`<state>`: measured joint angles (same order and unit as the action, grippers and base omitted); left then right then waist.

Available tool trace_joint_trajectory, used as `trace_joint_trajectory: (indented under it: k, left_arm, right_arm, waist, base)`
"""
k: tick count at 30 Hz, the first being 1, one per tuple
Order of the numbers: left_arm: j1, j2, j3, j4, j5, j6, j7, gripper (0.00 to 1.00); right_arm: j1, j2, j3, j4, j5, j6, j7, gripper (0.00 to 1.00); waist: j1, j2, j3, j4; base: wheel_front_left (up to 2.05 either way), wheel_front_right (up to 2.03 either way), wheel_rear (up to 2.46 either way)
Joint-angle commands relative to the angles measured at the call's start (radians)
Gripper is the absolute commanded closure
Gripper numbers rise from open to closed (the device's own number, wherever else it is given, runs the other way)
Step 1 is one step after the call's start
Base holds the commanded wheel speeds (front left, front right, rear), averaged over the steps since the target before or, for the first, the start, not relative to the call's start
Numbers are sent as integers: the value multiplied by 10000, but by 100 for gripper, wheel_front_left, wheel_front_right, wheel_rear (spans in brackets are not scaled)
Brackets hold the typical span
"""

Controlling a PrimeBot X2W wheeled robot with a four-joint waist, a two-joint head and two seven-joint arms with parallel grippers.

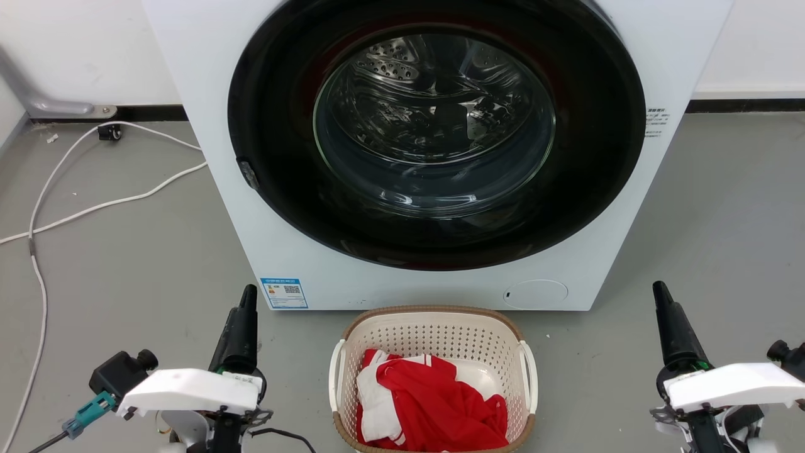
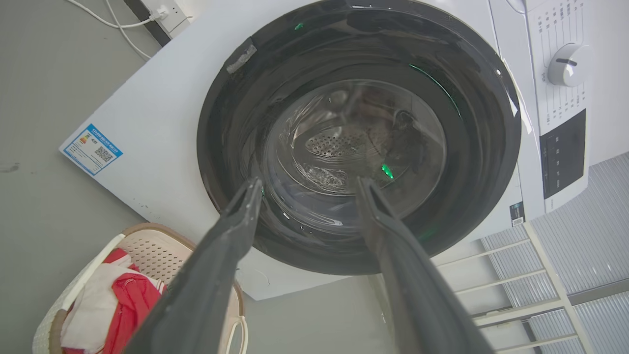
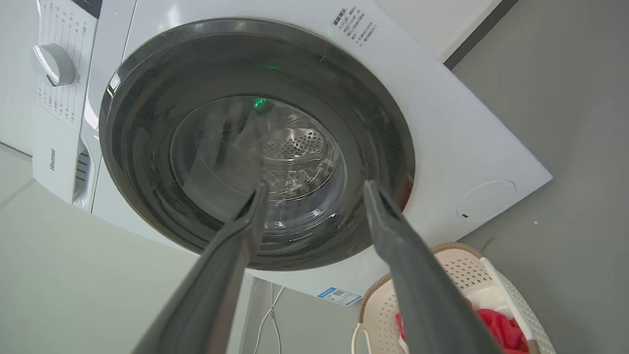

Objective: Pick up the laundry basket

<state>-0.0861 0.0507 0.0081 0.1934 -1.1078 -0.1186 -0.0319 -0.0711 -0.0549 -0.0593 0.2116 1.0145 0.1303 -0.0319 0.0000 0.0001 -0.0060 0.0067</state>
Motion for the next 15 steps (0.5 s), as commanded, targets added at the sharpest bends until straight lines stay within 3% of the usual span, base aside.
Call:
trace_joint_trajectory:
  k: [1,15]
  left_arm:
    - [-286,33,-80,-165,486,58,-126,0]
    - [-418,27,-470,-141,2859,206,-601,0]
  right_arm:
    - [-21,-3,-7,-158,-589,3,-120,0]
    - [42,12,127,-156,-3072,3,-499,0]
  waist:
    - [0,-1,-4,3]
    - [0,-1,-16,22]
  base:
    - [0,0,0]
    - [0,0,0]
